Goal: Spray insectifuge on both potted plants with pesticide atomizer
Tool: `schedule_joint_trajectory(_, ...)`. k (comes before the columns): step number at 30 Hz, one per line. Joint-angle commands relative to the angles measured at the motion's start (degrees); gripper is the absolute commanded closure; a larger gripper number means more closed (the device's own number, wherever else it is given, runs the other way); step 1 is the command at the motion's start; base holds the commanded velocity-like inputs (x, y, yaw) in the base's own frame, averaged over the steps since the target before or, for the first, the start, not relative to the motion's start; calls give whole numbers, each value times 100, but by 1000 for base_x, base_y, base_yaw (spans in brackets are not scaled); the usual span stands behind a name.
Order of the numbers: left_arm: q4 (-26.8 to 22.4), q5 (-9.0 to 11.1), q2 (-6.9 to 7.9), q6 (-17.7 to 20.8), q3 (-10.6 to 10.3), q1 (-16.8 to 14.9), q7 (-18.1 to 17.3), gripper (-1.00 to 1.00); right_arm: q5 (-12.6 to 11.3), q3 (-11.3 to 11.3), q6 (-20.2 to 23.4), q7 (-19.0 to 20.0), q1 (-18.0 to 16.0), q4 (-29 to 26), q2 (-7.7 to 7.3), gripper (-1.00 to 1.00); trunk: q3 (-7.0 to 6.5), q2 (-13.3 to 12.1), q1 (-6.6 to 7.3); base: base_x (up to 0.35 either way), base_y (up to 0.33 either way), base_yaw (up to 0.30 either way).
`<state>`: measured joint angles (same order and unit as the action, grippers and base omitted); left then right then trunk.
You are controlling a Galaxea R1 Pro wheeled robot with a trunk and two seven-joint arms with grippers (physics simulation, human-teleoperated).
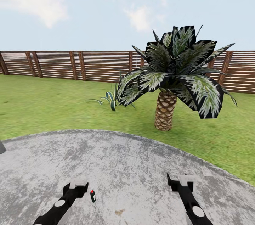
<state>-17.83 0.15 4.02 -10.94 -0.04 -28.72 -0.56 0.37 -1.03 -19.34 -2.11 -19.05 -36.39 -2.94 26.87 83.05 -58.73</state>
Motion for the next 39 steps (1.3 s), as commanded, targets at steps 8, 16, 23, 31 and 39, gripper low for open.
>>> schedule_joint_trajectory(8,38,4,-11,-58,-1,12,14,-100,8,15,-17,-12,-28,36,89,-100,6,3,0,88,73,0)
schedule_joint_trajectory(16,75,11,-17,-51,8,7,29,-100,17,-1,-25,-24,-28,52,81,-100,6,3,0,277,214,0)
schedule_joint_trajectory(23,81,13,-16,-49,13,7,30,-100,24,-3,-26,-27,-28,54,35,-100,6,3,0,277,215,0)
schedule_joint_trajectory(31,79,-18,-16,-57,-4,7,16,-100,25,-4,-23,-25,-28,54,30,-100,6,3,0,118,95,-104)
schedule_joint_trajectory(39,78,-26,-16,-58,-13,7,5,-100,23,-11,-17,-20,-28,56,30,-100,43,83,-44,4,4,-290)
